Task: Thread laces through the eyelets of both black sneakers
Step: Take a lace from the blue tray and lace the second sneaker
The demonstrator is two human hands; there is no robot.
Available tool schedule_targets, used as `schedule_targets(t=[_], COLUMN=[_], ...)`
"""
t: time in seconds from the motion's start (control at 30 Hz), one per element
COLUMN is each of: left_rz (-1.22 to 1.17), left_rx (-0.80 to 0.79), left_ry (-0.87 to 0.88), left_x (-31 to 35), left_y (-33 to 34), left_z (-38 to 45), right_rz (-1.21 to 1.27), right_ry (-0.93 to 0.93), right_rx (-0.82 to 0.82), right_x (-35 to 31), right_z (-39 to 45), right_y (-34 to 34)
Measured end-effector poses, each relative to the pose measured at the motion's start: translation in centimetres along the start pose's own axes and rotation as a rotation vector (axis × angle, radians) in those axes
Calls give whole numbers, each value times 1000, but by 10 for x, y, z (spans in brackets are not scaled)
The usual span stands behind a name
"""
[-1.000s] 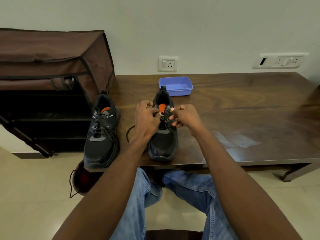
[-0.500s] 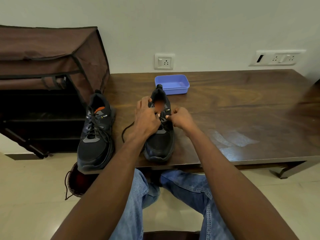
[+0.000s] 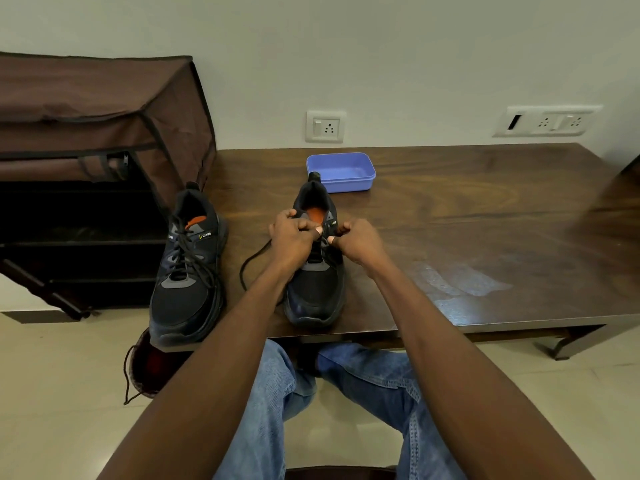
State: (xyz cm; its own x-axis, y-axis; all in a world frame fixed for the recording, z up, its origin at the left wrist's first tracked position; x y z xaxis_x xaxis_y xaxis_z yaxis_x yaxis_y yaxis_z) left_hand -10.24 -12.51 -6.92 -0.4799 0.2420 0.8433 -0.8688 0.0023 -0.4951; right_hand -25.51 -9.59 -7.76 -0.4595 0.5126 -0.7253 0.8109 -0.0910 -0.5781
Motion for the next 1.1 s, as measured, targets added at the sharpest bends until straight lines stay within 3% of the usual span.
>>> schedule_targets(t=[0.3,0.57,0.73,0.87,1.1], left_rz=[182,-57,309,422,218], left_rx=[-35,33,-54,-150,-127], left_ry=[28,-58,85,170,150], left_x=[3,-18,4,13,-3], left_y=[12,7,10,15,11], left_z=[3,5,0,-3,-4], right_rz=[-3,1,-28,-18,54], right_ry=[-17,-33,-27,-38,-18], right_rx=[7,2,1,-4,-56], right_x=[2,2,2,2,4], right_z=[0,2,3,1,1], right_y=[0,2,5,2,4])
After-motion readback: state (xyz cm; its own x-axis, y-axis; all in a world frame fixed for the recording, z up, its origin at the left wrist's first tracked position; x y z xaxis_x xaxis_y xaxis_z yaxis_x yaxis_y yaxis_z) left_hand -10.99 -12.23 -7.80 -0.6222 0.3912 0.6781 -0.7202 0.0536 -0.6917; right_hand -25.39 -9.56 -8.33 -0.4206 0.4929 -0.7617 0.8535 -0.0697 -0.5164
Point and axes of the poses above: each hand's wrist, its own z-axis towards the middle knuckle, its own y-axis out of the palm, x = y × z, the point moved 8 cm from there along z, towards the middle knuckle, and after that the axes turned 11 degrees about y, right-handed, at the moved point
